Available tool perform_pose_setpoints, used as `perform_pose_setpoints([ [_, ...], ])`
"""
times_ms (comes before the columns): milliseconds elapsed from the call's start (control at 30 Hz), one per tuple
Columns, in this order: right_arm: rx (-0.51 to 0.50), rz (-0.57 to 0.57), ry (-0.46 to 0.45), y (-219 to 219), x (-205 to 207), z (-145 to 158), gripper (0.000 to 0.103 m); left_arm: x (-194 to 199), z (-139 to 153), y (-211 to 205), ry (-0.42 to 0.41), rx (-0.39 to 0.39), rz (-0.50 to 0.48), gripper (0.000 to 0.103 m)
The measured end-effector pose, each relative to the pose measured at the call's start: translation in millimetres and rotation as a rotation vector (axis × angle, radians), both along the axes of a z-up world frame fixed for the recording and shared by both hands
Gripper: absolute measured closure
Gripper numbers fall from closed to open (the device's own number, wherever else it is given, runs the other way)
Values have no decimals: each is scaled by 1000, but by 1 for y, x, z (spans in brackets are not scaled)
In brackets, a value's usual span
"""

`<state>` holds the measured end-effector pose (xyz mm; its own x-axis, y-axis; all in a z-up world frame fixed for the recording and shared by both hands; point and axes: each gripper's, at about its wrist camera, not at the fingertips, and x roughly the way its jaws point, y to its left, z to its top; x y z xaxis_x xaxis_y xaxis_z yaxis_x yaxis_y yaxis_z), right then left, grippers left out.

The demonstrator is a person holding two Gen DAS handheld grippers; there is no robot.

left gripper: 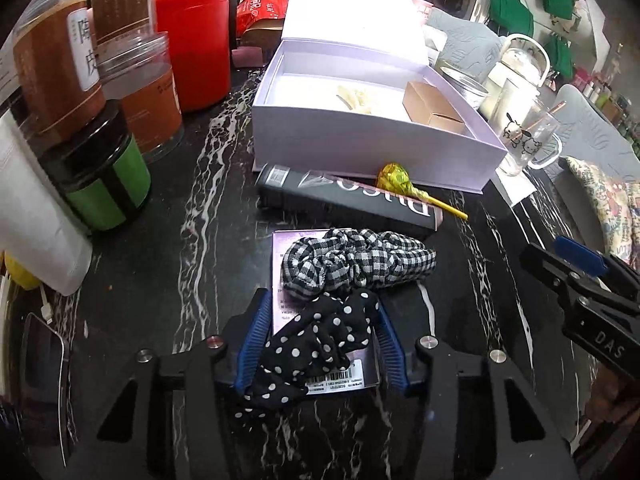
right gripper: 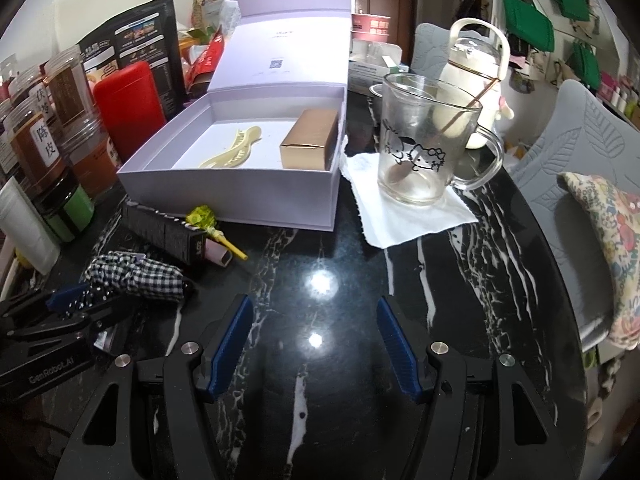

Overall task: Organize rigid objects
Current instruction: 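Close the left tool on the black polka-dot scrunchie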

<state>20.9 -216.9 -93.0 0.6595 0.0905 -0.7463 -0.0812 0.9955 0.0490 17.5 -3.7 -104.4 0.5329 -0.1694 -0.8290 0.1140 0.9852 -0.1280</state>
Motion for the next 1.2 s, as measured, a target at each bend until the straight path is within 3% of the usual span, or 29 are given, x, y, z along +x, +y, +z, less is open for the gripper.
perform_pose_setpoints([
  [367, 5, 76, 3, 22, -8, -1, 38, -18, 6, 16, 17, -81, -24, 52],
  [567, 11, 92, 2, 25, -12, -2, 38, -32, 13, 17, -20, -37, -45, 52],
  [1000, 17, 126, 3, 34, -21, -2, 38, -37, 1, 37, 3, -80, -34, 52],
  [1067, 21, 139, 1, 37, -22, -1, 38, -39, 3, 42, -17, -75, -22, 75],
  [1200, 27, 159, 4, 44, -24, -1, 38, -41, 5, 50, -27, -76, -9, 83],
])
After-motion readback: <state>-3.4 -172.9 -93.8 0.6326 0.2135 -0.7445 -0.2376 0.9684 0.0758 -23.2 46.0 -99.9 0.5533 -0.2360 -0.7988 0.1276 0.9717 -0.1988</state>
